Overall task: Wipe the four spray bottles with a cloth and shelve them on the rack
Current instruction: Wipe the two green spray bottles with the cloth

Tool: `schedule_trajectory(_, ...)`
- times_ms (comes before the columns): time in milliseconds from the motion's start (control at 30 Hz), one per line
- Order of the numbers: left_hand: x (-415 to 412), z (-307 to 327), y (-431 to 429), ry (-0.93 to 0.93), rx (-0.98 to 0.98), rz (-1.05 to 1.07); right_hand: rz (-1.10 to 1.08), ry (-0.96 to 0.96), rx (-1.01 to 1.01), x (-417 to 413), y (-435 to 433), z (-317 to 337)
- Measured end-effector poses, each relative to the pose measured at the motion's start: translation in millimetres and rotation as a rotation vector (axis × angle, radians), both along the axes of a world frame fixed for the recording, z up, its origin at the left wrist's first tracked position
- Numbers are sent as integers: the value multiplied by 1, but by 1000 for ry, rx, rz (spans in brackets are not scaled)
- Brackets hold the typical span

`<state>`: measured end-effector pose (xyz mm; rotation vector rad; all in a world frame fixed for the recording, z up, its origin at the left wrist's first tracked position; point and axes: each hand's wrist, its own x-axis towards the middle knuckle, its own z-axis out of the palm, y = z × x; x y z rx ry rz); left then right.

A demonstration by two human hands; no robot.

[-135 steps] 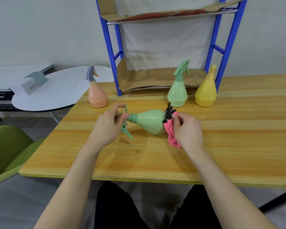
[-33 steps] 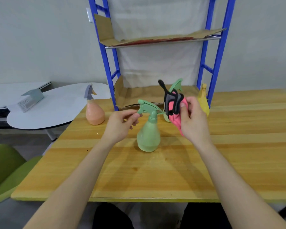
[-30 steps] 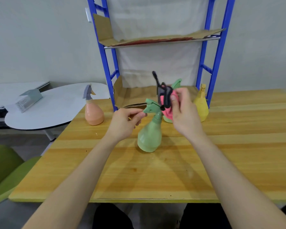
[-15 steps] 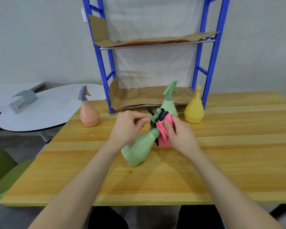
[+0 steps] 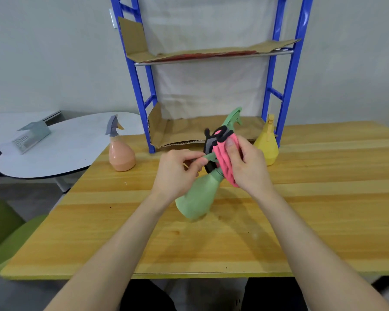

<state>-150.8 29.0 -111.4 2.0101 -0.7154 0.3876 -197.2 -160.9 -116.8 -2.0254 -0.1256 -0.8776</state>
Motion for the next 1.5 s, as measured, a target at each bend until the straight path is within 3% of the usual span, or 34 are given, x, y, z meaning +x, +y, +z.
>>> schedule_trajectory(100, 0, 0, 2, 38, -56, 7, 145, 74, 12, -6, -4, -11)
schedule_trajectory(267, -4, -5, -1, 90, -94, 15, -52, 40, -22, -7, -1, -26)
schedule_trajectory(400, -6, -4, 2, 148, -256, 19, 18, 45, 198, -13, 0, -27)
schedule_trajectory(500, -3, -8, 2, 198, -347, 37, 97, 124, 238, -10, 7, -29)
schedule_trajectory(667, -2, -18, 5, 234, -378, 48, -126, 66, 191, -12, 19, -35)
schedule_trajectory(800, -7, -17, 2, 245, -478, 59, 107, 40, 507, -15, 31, -31)
schedule_trajectory(900, -8, -22, -2, 306, -550, 46, 63, 84, 697, -10, 35, -26)
schedule_trajectory(1033, -8, -27, -1, 383, -644, 41, -89, 95, 592, -10, 36, -28)
schedule_trajectory(1167, -14, -30, -4, 444, -741, -1, 13, 62, 638, -18, 31, -36)
schedule_trajectory(1233, -13, -34, 0, 427, -618, 13, 77, 92, 644, -21, 29, -41)
schedule_trajectory(1367, -12, -19, 22, 65, -67, 114, 91, 152, 561, -25, 25, -49)
schedule_trajectory(1500, -7, 28, 33, -134, 159, 65, 161, 160, 541, -26, 26, -57)
